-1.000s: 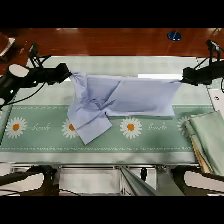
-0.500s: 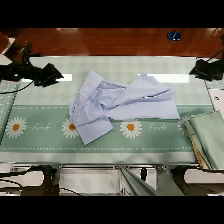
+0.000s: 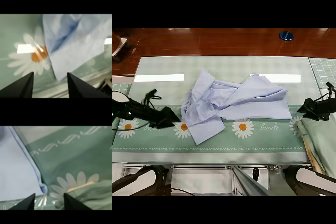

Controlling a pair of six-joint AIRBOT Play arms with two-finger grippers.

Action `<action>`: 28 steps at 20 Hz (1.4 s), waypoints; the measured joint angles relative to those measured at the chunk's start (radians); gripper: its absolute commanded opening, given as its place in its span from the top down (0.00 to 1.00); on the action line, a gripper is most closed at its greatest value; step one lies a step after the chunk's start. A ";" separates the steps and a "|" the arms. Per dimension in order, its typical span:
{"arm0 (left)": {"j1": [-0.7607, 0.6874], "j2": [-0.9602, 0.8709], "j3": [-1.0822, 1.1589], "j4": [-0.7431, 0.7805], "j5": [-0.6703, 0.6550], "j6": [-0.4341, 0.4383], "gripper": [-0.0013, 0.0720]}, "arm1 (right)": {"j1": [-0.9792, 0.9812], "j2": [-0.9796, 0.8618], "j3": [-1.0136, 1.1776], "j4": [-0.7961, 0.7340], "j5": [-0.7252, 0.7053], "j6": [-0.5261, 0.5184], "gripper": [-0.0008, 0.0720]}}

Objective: Fold the shirts.

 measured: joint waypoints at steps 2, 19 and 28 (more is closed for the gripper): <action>-0.050 0.010 -0.067 -0.023 0.002 0.011 0.29 | -0.003 0.011 -0.040 0.031 -0.014 -0.011 0.42; -0.476 -0.019 -0.198 -0.208 0.469 -0.185 0.85 | -0.005 0.022 -0.083 0.116 -0.016 -0.045 0.42; -0.519 -0.061 -0.165 -0.247 0.567 -0.173 0.95 | -0.005 -0.017 -0.083 0.088 0.013 -0.032 0.42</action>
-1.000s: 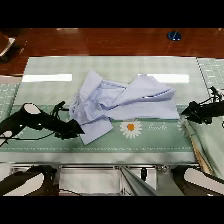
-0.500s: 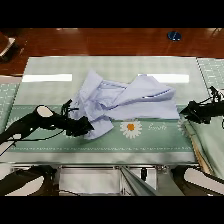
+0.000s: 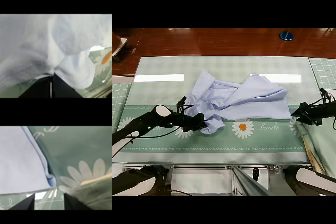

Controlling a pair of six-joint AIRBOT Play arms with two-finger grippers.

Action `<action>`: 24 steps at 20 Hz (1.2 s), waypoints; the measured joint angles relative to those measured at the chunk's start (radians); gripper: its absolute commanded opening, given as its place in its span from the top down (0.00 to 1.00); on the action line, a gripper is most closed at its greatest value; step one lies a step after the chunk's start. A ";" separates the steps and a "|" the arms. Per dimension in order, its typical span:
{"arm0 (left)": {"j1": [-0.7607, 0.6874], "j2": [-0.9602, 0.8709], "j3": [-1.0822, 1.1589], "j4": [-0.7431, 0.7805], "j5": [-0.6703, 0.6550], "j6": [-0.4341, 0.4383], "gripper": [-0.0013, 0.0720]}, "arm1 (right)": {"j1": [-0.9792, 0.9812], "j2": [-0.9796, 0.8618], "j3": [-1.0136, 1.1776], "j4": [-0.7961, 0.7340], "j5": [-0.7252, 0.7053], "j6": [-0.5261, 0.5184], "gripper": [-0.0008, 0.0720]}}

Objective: Fold the shirts.

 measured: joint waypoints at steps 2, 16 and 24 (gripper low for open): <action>-0.001 -0.001 0.004 -0.002 0.004 0.000 0.95 | 0.002 -0.029 0.000 0.028 -0.010 0.000 0.42; 0.040 0.051 0.155 0.000 0.007 0.024 0.95 | 0.197 -0.209 0.346 0.211 -0.010 -0.036 0.96; 0.261 0.262 0.855 -0.019 -0.011 0.072 0.95 | 0.233 -0.052 1.100 0.252 0.076 0.015 0.96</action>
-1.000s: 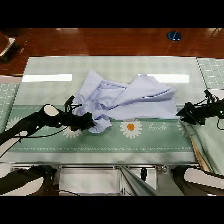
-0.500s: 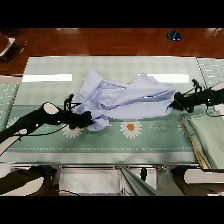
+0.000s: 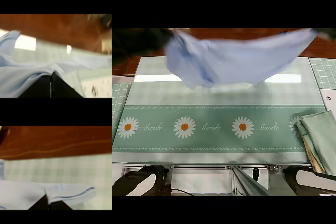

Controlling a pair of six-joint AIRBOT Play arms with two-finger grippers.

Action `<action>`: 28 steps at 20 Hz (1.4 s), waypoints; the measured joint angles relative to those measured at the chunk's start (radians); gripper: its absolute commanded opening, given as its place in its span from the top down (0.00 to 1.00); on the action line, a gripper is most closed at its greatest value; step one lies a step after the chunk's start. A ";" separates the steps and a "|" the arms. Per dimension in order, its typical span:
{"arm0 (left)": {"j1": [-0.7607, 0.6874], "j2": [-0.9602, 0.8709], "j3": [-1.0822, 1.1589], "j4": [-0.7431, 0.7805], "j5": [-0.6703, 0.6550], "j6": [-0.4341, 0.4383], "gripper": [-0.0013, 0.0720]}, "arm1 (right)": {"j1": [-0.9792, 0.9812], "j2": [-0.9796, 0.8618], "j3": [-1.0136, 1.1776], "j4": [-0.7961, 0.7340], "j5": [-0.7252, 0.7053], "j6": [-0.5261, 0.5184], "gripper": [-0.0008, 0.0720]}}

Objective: Fold the shirts.

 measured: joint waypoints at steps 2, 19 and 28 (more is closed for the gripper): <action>0.063 0.043 0.147 -0.002 -0.006 0.007 0.95 | 0.002 0.088 0.079 -0.008 0.000 0.001 0.96; 0.365 0.350 0.508 0.403 -0.246 0.021 0.96 | 0.003 0.627 0.029 -0.237 0.131 0.011 0.96; 0.229 0.059 0.288 0.277 -0.346 0.021 0.95 | 0.003 0.580 -0.389 -0.237 0.131 -0.029 0.96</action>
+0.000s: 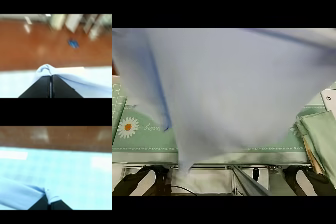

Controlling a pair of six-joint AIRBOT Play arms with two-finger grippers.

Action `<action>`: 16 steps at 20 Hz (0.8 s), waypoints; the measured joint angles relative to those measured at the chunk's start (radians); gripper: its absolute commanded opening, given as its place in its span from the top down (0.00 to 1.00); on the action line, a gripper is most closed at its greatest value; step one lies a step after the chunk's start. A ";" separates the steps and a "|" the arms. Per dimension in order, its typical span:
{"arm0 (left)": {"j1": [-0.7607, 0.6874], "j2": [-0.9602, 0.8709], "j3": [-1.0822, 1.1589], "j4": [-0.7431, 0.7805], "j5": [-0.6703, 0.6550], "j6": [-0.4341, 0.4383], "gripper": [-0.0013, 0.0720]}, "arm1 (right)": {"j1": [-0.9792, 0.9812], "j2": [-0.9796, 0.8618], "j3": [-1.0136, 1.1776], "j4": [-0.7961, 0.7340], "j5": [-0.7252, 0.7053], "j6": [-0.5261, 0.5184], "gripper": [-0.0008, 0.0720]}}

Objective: Fold the shirts.

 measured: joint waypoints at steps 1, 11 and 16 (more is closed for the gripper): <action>-0.046 -0.053 -0.015 0.000 0.004 0.000 0.95 | 0.000 -0.033 -0.032 0.002 -0.009 -0.012 0.96; -0.262 -0.578 -0.052 0.015 0.295 -0.086 0.95 | 0.000 -0.701 0.012 0.124 -0.219 -0.051 0.96; -0.281 -0.733 -0.054 -0.019 0.305 -0.101 0.60 | 0.000 -0.994 0.182 0.240 -0.250 0.019 0.60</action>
